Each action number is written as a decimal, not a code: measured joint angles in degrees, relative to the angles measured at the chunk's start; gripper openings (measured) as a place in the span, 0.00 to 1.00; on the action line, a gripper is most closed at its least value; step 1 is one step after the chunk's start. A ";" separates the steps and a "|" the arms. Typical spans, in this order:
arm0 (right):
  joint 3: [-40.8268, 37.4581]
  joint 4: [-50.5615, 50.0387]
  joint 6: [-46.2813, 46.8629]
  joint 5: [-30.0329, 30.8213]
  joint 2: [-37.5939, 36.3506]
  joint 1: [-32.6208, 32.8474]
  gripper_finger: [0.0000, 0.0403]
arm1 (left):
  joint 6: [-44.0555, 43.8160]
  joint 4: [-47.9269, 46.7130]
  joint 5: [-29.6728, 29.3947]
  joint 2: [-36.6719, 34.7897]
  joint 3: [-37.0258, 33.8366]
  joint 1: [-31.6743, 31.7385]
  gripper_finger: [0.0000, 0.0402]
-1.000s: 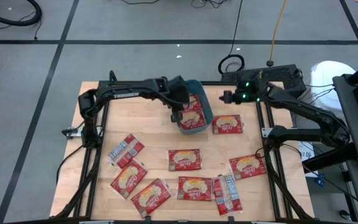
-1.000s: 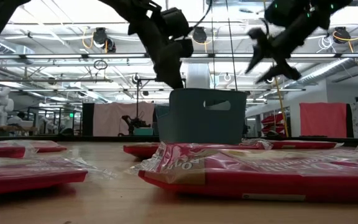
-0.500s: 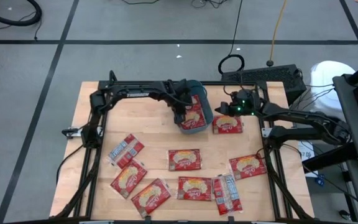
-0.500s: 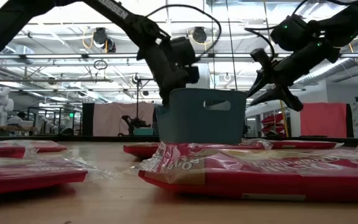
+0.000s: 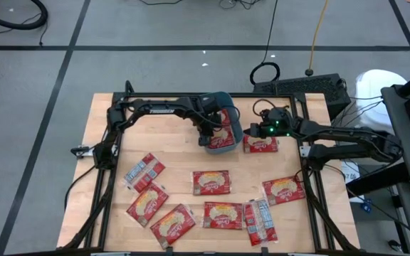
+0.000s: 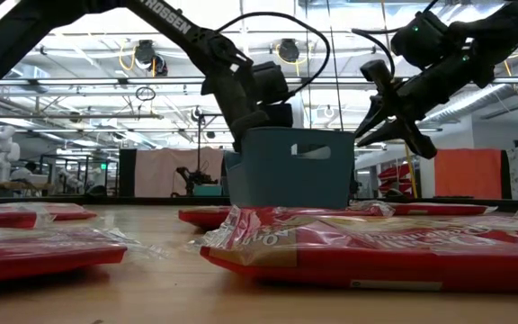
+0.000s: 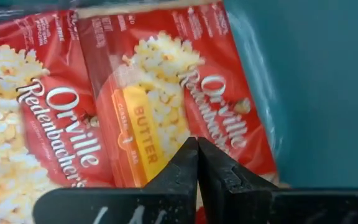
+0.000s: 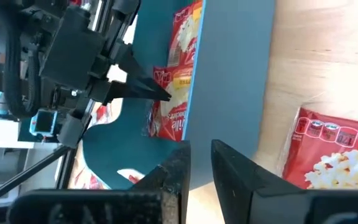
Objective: Sort popcorn bags into baskets
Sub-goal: Put the red popcorn bag into the blue bin, then adjust the blue bin
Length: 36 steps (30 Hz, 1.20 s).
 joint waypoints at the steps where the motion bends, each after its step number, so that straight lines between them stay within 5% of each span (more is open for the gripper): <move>1: 0.00 -0.14 0.00 0.96 0.04 -0.02 0.14 | 0.52 -0.70 -0.96 -0.14 -0.02 -0.04 0.01; 20: 0.00 0.78 0.96 4.24 0.25 2.67 0.14 | -17.58 -4.88 -8.50 -10.76 1.44 -1.11 0.03; 36: -0.02 13.81 1.91 -0.64 8.65 6.09 0.05 | -21.81 -6.86 -4.88 -16.04 1.25 6.39 0.01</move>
